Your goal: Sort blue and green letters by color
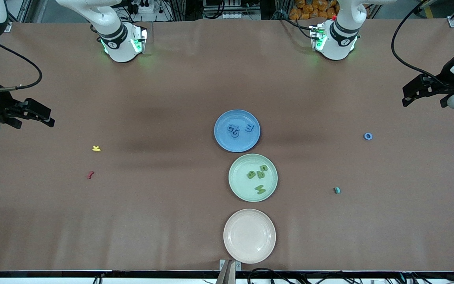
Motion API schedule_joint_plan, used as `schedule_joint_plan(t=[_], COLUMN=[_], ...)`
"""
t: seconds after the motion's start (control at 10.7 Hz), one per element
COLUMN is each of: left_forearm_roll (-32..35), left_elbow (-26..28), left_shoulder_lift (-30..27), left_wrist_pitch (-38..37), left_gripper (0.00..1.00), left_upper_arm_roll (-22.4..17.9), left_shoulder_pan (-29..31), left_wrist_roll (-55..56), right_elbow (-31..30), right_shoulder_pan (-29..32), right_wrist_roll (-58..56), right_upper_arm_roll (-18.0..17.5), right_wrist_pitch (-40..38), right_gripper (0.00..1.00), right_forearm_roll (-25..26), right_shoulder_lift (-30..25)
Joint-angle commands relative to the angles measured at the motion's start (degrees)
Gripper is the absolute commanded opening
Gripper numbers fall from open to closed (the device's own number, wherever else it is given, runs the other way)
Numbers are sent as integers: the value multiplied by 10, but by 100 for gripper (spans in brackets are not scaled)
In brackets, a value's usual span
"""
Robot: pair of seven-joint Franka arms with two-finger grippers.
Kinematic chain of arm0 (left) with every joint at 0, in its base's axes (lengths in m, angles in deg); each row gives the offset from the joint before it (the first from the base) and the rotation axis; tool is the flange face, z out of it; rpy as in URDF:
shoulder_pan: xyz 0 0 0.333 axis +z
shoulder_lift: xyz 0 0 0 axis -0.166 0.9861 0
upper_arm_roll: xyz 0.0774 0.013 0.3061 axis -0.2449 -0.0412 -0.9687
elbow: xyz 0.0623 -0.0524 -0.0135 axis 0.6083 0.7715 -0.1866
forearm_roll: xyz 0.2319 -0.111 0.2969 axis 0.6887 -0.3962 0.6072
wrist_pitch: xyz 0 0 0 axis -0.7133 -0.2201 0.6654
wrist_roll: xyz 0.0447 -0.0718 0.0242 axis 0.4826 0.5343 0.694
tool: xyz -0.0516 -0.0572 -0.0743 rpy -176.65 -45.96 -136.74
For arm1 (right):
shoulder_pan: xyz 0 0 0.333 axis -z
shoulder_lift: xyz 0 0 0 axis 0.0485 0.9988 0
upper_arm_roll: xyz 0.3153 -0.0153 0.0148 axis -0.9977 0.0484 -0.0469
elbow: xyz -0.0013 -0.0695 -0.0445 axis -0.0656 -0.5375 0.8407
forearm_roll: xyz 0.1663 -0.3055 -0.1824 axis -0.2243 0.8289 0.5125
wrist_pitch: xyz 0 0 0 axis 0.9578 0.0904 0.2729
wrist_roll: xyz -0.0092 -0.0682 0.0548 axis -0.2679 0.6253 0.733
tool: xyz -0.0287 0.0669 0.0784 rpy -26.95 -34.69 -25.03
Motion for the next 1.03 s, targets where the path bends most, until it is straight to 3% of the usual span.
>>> schedule_joint_plan(t=[0.0, 0.93], left_forearm_roll=[5, -15], left_elbow=[-7, -4], left_shoulder_lift=[1, 12], left_wrist_pitch=[-9, -7], left_gripper=[100, 100], left_upper_arm_roll=[-1, 0], left_shoulder_pan=[3, -1], left_wrist_roll=[-10, 3], right_elbow=[3, 4], right_shoulder_pan=[5, 10], right_wrist_roll=[3, 0], right_upper_arm_roll=[-5, -3], right_wrist_pitch=[-3, -3], right_gripper=[100, 100], right_forearm_roll=[4, 6], right_shoulder_lift=[-5, -7])
